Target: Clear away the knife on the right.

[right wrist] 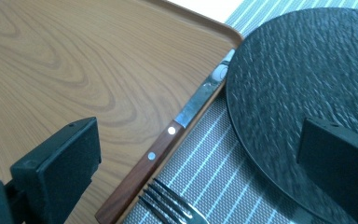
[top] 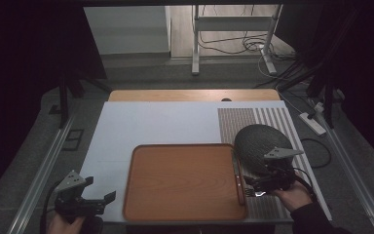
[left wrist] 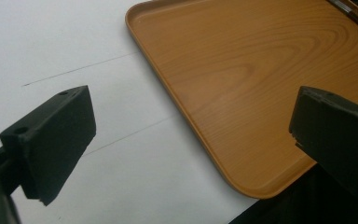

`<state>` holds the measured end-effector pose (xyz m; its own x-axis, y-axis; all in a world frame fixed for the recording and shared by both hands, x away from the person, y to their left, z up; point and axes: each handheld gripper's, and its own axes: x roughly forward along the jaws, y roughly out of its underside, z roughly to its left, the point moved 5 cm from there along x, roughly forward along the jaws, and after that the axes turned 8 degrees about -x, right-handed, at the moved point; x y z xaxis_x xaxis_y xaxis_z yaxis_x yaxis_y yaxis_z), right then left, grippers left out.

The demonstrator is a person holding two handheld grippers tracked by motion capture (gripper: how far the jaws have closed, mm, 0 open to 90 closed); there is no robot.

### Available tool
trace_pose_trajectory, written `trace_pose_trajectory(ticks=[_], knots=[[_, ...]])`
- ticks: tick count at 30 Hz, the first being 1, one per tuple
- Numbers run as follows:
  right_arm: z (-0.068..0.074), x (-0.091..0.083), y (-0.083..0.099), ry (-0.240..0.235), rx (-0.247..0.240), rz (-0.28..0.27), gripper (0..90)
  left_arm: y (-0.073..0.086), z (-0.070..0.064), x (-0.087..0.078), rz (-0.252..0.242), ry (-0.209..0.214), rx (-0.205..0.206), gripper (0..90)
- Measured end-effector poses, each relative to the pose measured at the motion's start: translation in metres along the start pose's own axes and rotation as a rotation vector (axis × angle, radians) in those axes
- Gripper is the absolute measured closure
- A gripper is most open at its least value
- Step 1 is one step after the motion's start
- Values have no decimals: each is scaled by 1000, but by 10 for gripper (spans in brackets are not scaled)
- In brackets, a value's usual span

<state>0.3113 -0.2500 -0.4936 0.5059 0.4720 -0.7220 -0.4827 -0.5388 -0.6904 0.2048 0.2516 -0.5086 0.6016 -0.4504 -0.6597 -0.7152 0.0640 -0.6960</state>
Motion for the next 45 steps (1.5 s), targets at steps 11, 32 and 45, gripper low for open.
trace_pose_trajectory(ticks=[11, 32, 45], knots=[[-5, -16, 14, 19, 42, -27, 0, 0, 0, 0, 1, -2, -1, 11], [-15, -44, 41, 91, 106, -41, 0, 0, 0, 0, -1, -3, 0, 11], [-18, -56, 57, 139, 126, 2, 0, 1, 0, -1, 0, -5, -1, 11]])
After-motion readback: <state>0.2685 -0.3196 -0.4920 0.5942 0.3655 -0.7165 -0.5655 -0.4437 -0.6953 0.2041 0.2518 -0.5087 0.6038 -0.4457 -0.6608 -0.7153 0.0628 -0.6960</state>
